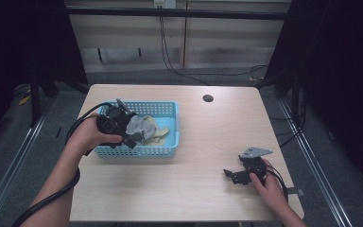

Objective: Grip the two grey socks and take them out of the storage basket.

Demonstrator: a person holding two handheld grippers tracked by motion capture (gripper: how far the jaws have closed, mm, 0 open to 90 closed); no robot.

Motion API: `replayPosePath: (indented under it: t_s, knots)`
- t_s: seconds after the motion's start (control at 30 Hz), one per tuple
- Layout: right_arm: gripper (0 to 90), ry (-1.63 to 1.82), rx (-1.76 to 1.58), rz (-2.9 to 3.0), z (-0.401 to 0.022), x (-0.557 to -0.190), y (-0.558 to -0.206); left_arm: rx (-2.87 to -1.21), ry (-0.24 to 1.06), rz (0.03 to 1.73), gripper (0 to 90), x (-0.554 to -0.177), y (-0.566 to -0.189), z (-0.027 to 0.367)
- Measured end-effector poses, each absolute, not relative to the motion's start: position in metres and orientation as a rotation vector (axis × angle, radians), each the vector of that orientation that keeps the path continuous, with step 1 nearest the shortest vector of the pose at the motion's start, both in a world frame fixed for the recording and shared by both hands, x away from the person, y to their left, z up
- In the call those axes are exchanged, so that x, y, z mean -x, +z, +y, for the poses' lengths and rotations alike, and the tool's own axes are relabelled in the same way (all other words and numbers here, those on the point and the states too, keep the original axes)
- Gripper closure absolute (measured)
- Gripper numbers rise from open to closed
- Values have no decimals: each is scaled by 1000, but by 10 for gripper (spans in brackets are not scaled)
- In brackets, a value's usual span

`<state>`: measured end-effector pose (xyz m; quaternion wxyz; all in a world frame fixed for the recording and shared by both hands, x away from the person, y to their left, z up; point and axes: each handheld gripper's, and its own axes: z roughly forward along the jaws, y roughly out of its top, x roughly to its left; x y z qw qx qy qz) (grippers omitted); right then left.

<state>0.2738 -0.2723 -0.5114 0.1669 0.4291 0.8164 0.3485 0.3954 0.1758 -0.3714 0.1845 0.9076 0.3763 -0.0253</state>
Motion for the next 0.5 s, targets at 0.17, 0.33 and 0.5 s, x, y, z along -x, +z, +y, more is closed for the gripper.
replayPosePath:
  t_s: [0.17,0.33,0.5]
  knots:
    - [105,998,-1215,2324,-272,-274,-512,-2520,-9,1104,253,-411,-378,176]
    - [105,995,-1215,2324,-272,-274,-512,-2490,56,1152,254,-422,-385,176]
    - [105,999,-1215,2324,-272,-274,-512,-2446,117,1207,252,-434,-398,177]
